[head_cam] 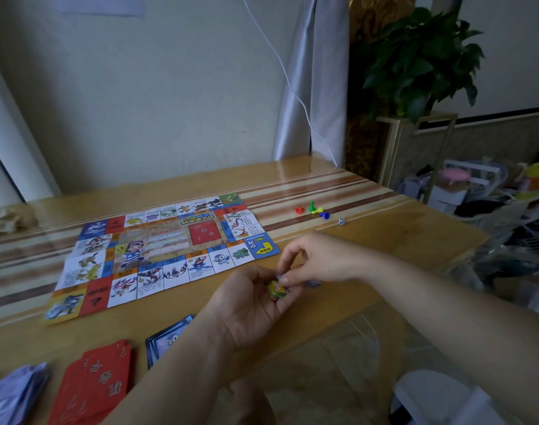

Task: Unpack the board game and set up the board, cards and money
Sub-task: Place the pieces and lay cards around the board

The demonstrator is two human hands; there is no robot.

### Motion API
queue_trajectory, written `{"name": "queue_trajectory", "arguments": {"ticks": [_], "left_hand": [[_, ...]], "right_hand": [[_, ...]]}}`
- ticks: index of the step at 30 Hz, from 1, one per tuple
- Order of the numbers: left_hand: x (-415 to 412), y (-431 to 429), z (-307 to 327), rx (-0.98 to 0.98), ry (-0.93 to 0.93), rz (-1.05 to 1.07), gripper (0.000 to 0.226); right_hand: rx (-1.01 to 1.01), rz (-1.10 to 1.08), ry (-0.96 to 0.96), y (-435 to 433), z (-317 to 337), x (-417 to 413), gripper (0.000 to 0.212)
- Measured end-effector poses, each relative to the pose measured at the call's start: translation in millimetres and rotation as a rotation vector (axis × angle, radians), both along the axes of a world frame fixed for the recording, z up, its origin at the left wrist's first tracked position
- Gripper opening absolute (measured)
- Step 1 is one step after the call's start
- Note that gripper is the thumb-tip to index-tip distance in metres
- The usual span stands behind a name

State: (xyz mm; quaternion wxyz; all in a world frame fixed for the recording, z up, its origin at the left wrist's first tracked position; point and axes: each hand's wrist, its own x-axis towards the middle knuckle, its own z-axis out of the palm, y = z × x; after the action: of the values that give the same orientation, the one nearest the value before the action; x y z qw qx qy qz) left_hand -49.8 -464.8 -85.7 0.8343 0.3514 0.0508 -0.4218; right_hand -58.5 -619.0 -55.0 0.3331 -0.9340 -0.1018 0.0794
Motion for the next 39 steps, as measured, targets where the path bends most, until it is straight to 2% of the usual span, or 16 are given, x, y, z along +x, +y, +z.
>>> {"name": "queue_trajectory", "arguments": {"ticks": [6,10,12,16,20,24,26,29,32,39], "left_hand": [[2,0,0,-0.002,0.027,-0.014,0.032],[7,3,-2,0.013,0.033,0.034,0.034],[9,7,-3,0.035,0.041,0.089,0.035],[8,11,-2,0.076,0.045,0.158,0.039],[6,10,-2,0.085,0.035,0.157,0.040],[7,10,-5,0.051,0.035,0.134,0.039],[7,9,-6,0.025,0.036,0.112,0.041],[4,5,-5,-0.007,0.019,0.049,0.042],[1,1,-4,-0.023,0.002,0.004,0.038],[-3,-1,-4,-0.058,0.017,-0.009,0.030]], "right_hand": [[0.109,-0.060,0.015,-6,-3,6,0.012],[0.252,-0.192,-0.035,-23,-6,14,0.008],[0.202,-0.238,-0.042,-32,-8,15,0.009],[-0.048,-0.221,0.046,-34,-23,11,0.013],[-0.172,-0.244,-0.032,-34,-32,10,0.014],[-0.058,-0.267,-0.171,-32,-21,7,0.008],[-0.017,-0.192,-0.166,-24,-8,3,0.004],[-0.054,-0.015,-0.134,-7,-2,-3,0.019],[-0.093,0.009,-0.135,-1,-7,-5,0.024],[0.063,-0.050,-0.075,-15,-2,-4,0.004]]}}
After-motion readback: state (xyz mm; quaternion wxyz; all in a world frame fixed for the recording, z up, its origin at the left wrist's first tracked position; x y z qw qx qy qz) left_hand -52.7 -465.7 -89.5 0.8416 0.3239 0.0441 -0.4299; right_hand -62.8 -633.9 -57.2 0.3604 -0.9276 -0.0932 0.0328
